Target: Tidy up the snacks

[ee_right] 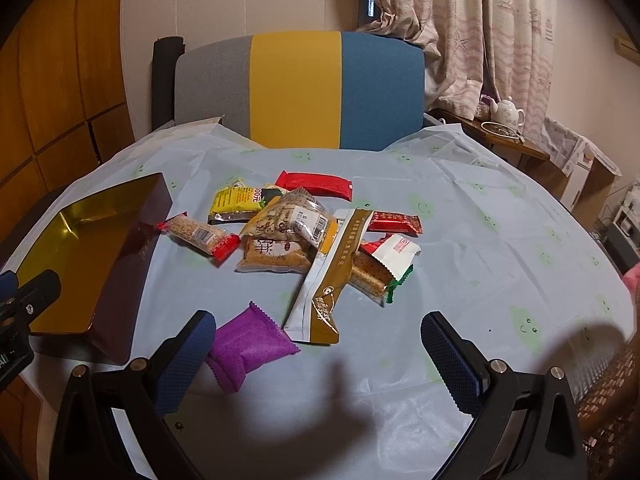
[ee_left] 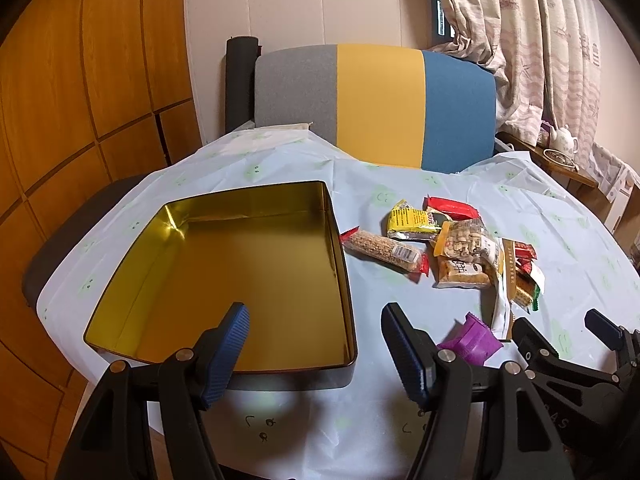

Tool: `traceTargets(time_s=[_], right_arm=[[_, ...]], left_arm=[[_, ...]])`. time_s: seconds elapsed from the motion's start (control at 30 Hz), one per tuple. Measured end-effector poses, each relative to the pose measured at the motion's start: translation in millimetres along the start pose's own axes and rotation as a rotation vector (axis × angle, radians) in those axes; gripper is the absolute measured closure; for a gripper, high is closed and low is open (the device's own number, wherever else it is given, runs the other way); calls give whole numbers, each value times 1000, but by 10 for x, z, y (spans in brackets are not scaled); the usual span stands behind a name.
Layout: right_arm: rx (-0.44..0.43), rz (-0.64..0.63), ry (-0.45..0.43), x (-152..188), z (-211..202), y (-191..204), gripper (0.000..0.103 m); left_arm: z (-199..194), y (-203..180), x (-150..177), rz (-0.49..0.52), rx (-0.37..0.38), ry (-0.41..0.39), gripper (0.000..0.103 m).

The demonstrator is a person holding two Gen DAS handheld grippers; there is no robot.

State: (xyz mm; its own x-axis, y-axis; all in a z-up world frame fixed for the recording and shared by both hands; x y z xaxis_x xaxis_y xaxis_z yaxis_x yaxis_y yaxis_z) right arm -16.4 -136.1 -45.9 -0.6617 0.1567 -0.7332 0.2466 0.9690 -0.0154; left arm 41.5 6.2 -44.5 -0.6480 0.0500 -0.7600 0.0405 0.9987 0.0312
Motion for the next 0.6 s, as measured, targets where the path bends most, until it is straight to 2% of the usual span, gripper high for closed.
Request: traceTargets(time_s=[0.6], right_arm=[[-6,9,-6,-2,-28,-12,0]], left_arm=[[-34,-40,7,12,5,-3,33]])
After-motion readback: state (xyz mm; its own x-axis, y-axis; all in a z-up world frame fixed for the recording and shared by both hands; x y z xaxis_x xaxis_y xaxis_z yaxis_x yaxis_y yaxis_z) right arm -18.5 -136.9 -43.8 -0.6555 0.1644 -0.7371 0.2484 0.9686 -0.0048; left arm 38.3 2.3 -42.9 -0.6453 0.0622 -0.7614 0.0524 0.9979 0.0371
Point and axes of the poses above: each gripper's, at about its wrist camera, not at the fingertips, and z roughly the way its jaws point, y to its left, x to its underside, the point moved 6 cm from there along z, roughly the way its jaws point
